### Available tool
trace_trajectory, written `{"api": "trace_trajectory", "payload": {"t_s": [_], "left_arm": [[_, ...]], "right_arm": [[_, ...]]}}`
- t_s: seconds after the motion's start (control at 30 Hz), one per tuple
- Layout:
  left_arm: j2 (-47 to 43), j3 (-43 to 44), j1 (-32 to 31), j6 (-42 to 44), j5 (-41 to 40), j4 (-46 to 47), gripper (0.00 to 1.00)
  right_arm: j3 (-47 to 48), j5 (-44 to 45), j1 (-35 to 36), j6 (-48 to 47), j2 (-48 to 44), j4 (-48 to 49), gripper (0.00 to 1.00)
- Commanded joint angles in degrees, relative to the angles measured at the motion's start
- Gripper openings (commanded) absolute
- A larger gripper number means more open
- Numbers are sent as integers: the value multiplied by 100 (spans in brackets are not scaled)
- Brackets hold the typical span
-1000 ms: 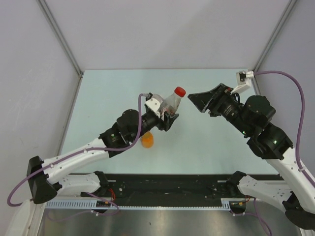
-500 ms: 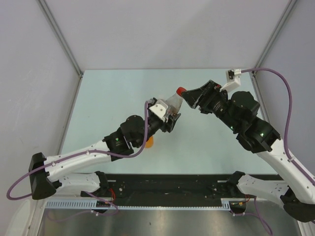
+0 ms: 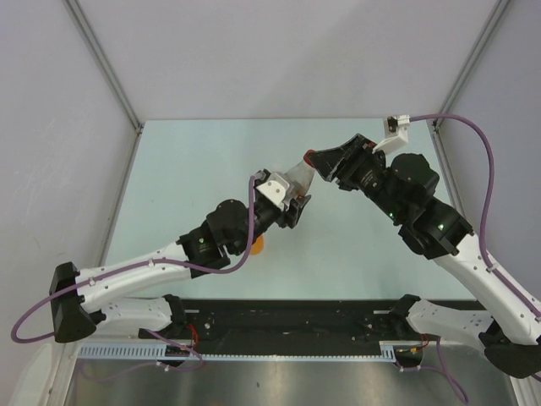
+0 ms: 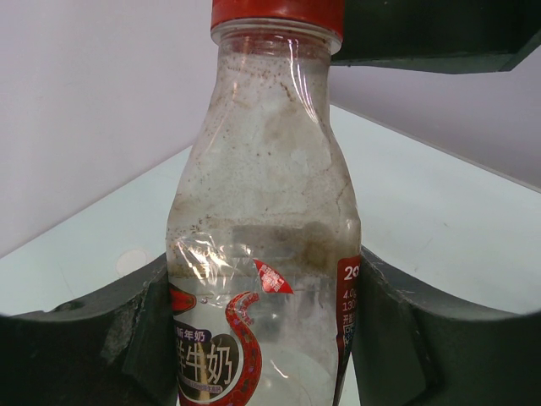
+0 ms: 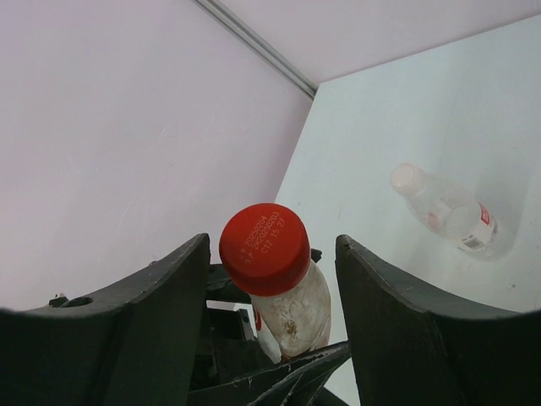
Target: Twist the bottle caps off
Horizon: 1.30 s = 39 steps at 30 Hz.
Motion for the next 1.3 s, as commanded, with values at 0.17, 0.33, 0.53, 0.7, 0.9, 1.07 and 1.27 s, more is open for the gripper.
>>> {"api": "trace_trajectory", "payload": {"t_s": [0.17,0.33,0.53,0.7,0.9,1.07,1.27], "left_arm": [[-116,-12,-86,178,-102,231,0],[-125,-21,-86,178,-102,231,0],[-177,-21,-103,143,-41,143,0],[-336,-74,-95,108,380,29,0],[-635,-39,-86,38,1678,-165,0],[-749,128,160,-496,3042,-367,0],[-855,155,959,-1726,5187,150,0]], "right_arm": [[3,-42,27,51,106,356,52],[-6,-16,35,16,89,321,48],[-76,115,27,-98,27,216,3],[-102,108,35,-379,18,154,0],[-102,-304,44,-1100,-26,171,0],[-181,-657,35,-1626,-175,250,0],[-278,-1676,9,-2163,-377,444,0]]}}
